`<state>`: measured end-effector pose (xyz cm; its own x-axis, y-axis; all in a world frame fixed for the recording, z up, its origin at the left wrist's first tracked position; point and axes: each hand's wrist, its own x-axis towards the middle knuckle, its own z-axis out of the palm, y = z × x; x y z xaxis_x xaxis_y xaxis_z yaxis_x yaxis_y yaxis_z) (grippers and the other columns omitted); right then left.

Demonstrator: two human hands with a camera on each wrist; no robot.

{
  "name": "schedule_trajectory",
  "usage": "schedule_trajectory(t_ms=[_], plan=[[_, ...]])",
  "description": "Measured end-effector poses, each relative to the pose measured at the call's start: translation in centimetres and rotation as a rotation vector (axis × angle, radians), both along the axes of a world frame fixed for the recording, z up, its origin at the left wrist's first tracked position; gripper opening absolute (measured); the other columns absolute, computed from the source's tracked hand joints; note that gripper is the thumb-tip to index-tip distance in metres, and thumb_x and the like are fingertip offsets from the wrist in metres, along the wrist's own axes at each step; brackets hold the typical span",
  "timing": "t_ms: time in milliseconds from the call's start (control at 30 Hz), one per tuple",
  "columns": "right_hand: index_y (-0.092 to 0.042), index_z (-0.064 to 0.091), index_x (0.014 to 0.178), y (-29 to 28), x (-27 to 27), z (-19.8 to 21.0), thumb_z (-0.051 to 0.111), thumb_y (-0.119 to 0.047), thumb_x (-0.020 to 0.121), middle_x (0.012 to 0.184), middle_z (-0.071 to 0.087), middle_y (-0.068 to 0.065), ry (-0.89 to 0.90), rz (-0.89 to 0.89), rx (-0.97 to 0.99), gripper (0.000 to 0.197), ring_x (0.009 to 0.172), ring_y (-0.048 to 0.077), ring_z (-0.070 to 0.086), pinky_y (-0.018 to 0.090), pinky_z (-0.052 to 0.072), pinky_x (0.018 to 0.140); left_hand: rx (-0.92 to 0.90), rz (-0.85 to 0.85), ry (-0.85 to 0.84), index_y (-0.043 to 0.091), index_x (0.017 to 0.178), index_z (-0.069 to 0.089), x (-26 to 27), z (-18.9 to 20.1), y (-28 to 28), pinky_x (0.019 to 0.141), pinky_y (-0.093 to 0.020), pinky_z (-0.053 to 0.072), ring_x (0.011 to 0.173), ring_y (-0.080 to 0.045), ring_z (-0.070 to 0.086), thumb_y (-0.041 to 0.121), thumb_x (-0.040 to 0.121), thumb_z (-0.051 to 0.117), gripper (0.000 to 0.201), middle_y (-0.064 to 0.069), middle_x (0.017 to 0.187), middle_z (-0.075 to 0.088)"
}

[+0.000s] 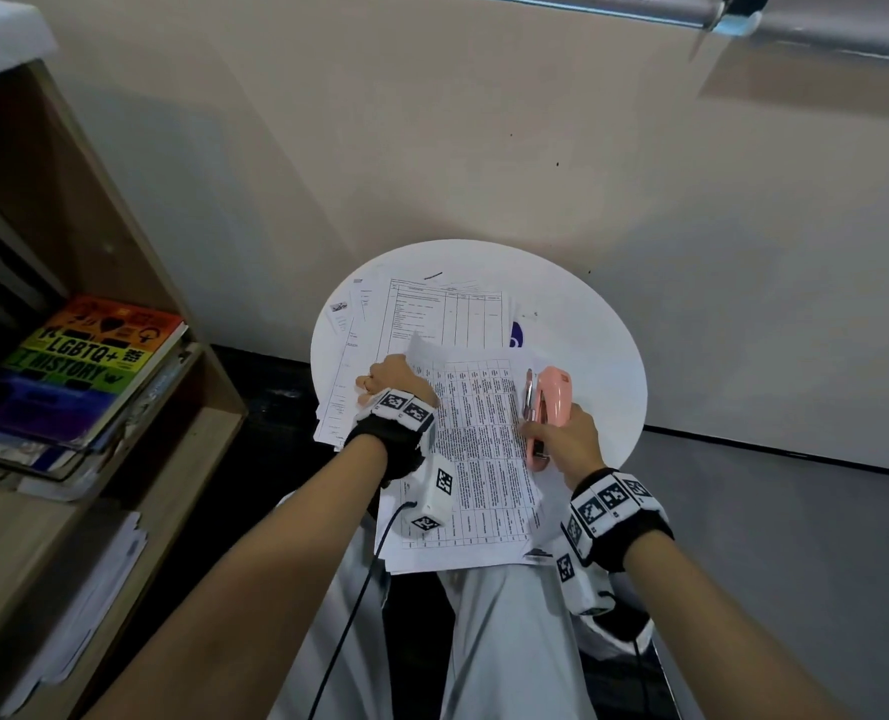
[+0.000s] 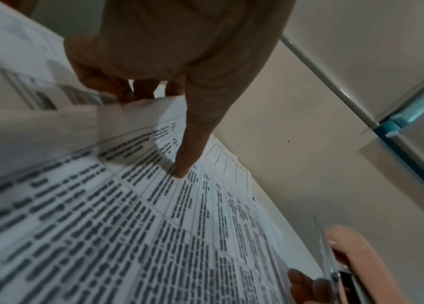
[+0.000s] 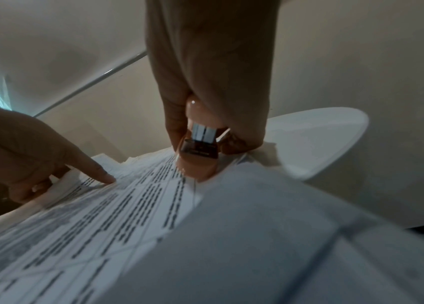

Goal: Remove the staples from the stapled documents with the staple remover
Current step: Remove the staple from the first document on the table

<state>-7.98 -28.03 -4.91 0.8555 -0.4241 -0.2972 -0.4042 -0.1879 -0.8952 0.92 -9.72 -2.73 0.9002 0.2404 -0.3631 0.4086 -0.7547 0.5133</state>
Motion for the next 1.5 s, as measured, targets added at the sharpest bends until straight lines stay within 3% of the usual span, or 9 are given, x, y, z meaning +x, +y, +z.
schedule_trajectory(t_ms=[300, 600, 833, 1000, 1133, 1267, 1367, 1433, 1500], plan=[[-0.016, 0.054, 0.075, 0.1, -0.1, 0.3, 0.074, 0.003, 0.074, 0.076, 0.06, 0.009, -0.007, 0.0, 0.032, 0.027, 0.075, 0.028, 0.06, 0.044, 0.055, 0.077, -0.042, 0.02, 0.002, 0.011, 0.064, 0.039, 0.5, 0.1, 0.9, 0.094, -0.038, 0.041, 0.113, -0.034, 0.053, 0.017, 0.075, 0.073, 0.037, -0.014, 0.108, 0.062], [-0.009, 0.057, 0.089, 0.0, -0.1, 0.2, 0.075, 0.002, 0.074, 0.082, 0.061, 0.01, 0.003, 0.006, 0.066, 0.026, 0.074, 0.025, 0.061, 0.035, 0.055, 0.067, -0.166, 0.101, -0.225, 0.01, 0.119, 0.062, -3.8, -1.7, -0.1, 0.105, -0.042, 0.032, 0.125, -0.035, 0.031, 0.024, 0.079, 0.073, 0.043, -0.014, 0.137, 0.033], [-0.015, 0.054, 0.086, 0.0, -0.1, 0.1, 0.075, 0.0, 0.072, 0.084, 0.062, 0.012, 0.014, 0.017, 0.067, 0.029, 0.077, 0.029, 0.063, 0.048, 0.057, 0.077, -0.253, 0.136, -0.204, 0.019, 0.091, 0.071, -4.3, -0.8, 0.6, 0.086, -0.038, 0.043, 0.108, -0.03, 0.049, 0.03, 0.072, 0.076, 0.024, -0.007, 0.102, 0.061], [-0.013, 0.055, 0.095, 0.1, -0.3, 0.4, 0.078, -0.004, 0.071, 0.095, 0.065, 0.015, 0.024, 0.023, 0.067, 0.034, 0.09, 0.032, 0.066, 0.048, 0.056, 0.084, -0.05, -0.039, -0.394, 0.008, 0.109, 0.07, -5.5, -0.7, 0.7, 0.096, -0.037, 0.038, 0.116, -0.024, 0.045, 0.019, 0.086, 0.065, 0.026, 0.003, 0.132, 0.052], [-0.008, 0.055, 0.1, 0.1, -0.3, 0.4, 0.078, -0.003, 0.072, 0.098, 0.065, 0.018, 0.029, 0.016, 0.073, 0.036, 0.091, 0.035, 0.066, 0.049, 0.056, 0.083, -0.176, -0.142, -0.466, -0.001, 0.112, 0.066, -6.4, -1.7, 0.3, 0.097, -0.038, 0.049, 0.12, -0.026, 0.049, 0.006, 0.088, 0.061, 0.026, -0.006, 0.138, 0.049], [-0.013, 0.056, 0.088, 0.0, -0.4, 0.4, 0.076, -0.002, 0.074, 0.094, 0.066, 0.022, 0.013, 0.043, 0.066, 0.028, 0.085, 0.037, 0.067, 0.047, 0.057, 0.078, -0.353, -0.199, -0.512, 0.003, 0.103, 0.07, -7.5, -1.0, -0.2, 0.084, -0.033, 0.054, 0.103, -0.02, 0.054, 0.011, 0.086, 0.066, 0.02, -0.01, 0.115, 0.059], [-0.008, 0.056, 0.091, -0.3, -0.6, 0.4, 0.075, 0.001, 0.074, 0.089, 0.064, 0.019, -0.017, 0.008, 0.062, 0.027, 0.079, 0.035, 0.066, 0.036, 0.058, 0.064, -0.348, -0.317, -0.558, 0.011, 0.075, 0.069, -7.9, -0.8, 0.2, 0.056, -0.024, 0.04, 0.065, -0.017, 0.051, 0.018, 0.088, 0.064, 0.016, 0.002, 0.069, 0.057], [-0.003, 0.05, 0.106, -0.7, -0.9, 0.1, 0.076, 0.003, 0.073, 0.093, 0.06, 0.013, -0.062, -0.059, 0.081, 0.042, 0.078, 0.025, 0.064, 0.024, 0.055, 0.055, -0.372, -0.359, -0.57, 0.016, 0.06, 0.052, -7.7, -1.4, 0.7, 0.051, -0.025, 0.031, 0.053, -0.014, 0.04, 0.019, 0.089, 0.063, 0.031, 0.006, 0.055, 0.043], [-0.004, 0.042, 0.122, -1.3, -1.3, -0.3, 0.081, -0.003, 0.066, 0.106, 0.059, 0.009, -0.072, -0.09, 0.091, 0.068, 0.088, 0.024, 0.064, 0.026, 0.057, 0.063, -0.47, -0.424, -0.56, 0.012, 0.067, 0.065, -8.0, -2.0, 1.2, 0.052, -0.027, 0.042, 0.057, -0.015, 0.049, 0.01, 0.085, 0.064, 0.018, 0.001, 0.063, 0.056]])
